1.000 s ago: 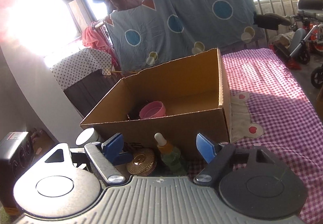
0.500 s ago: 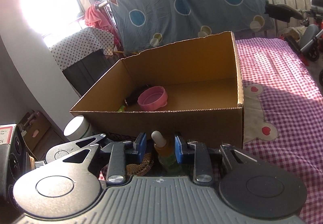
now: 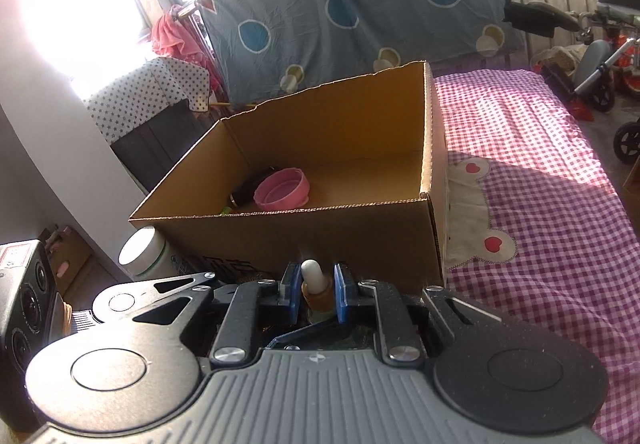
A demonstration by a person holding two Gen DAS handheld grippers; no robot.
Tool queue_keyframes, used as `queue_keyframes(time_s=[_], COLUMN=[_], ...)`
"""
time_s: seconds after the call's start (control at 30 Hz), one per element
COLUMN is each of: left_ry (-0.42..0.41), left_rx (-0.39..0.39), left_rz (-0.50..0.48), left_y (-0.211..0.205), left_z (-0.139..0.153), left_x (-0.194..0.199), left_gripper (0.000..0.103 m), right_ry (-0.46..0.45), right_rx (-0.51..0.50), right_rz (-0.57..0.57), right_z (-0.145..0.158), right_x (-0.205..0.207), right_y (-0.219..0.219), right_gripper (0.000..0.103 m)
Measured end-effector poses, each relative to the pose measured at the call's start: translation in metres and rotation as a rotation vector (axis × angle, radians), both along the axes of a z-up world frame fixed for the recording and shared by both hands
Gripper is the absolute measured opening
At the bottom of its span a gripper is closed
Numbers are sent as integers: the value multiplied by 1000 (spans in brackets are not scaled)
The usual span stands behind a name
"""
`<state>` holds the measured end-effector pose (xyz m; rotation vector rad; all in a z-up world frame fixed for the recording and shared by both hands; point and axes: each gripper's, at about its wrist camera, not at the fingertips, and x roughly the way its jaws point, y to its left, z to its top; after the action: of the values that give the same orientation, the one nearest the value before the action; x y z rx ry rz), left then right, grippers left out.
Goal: Organize rigid objects
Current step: 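Close the right gripper on the green dropper bottle's neck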
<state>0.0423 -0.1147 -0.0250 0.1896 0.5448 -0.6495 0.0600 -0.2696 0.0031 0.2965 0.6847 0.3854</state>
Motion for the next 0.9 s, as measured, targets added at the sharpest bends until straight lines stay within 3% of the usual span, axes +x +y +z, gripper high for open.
queue_keyframes(time_s=[0.33,0.67,0.9], left_ry=[30,9,-23], left_rx=[105,106,101], left_rz=[-3,16,4], left_y=[-15,-16,-16], left_z=[-16,-25,-8], left_x=[10,2,-9], left_gripper=[34,32,32], right_ry=[1,3,-22], right_rx=[15,-9,-40], right_rz=[0,23,29], right_z=[-2,-6,9], right_x=[-5,4,-8], right_y=[-8,-2,0], right_gripper=[19,22,22])
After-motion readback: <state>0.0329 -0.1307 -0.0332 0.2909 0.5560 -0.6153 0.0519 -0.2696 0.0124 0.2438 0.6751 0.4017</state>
